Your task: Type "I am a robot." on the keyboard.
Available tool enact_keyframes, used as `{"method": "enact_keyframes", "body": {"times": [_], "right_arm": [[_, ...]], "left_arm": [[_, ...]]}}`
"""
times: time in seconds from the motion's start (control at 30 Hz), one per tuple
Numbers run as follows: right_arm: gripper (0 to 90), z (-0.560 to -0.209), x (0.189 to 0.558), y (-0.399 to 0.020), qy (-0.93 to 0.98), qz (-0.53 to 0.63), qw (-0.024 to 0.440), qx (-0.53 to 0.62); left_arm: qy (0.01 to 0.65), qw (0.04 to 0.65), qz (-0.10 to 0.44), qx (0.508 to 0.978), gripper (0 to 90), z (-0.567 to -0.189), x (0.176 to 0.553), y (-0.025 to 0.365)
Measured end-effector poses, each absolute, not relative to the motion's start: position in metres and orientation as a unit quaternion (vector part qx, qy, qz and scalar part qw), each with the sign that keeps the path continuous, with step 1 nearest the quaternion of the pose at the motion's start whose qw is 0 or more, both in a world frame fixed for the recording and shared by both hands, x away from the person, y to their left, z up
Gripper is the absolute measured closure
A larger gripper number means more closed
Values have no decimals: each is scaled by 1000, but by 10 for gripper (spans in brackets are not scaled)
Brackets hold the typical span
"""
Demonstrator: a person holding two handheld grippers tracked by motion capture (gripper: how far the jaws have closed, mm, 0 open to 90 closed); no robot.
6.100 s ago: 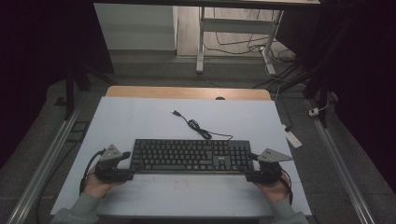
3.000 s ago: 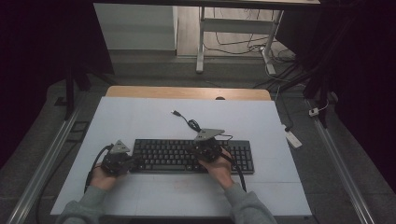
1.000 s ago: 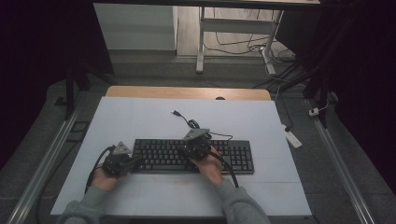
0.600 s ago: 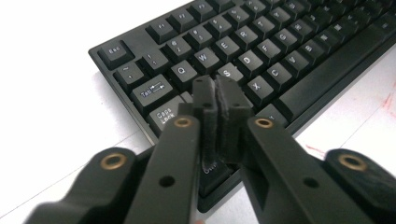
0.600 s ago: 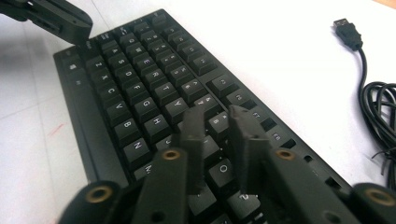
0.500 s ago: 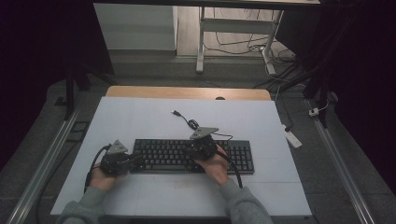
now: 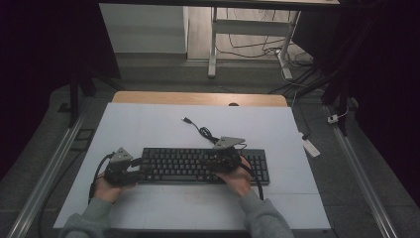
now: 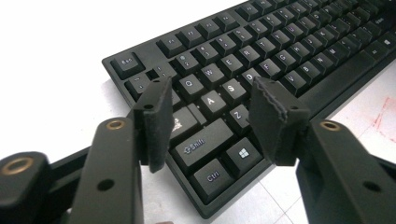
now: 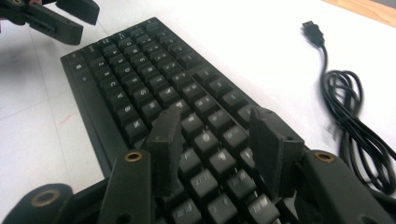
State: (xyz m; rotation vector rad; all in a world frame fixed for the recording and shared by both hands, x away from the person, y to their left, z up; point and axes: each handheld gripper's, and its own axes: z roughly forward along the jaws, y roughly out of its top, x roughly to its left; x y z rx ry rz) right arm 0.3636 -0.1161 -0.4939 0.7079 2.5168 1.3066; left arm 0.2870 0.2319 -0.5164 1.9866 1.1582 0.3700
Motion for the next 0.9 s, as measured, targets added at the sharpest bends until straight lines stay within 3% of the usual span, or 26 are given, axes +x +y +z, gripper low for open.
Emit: {"method": "enact_keyframes", "body": {"times": [0.43,0.9], "right_arm": [[525,-495,346,-168,846,441,132,268],[522,-498,339,-183,843,441,142,274]], "left_arm": [[460,399,142,780,410,-516,288,233],[448,405,140,784,441,-514,287,231]]}}
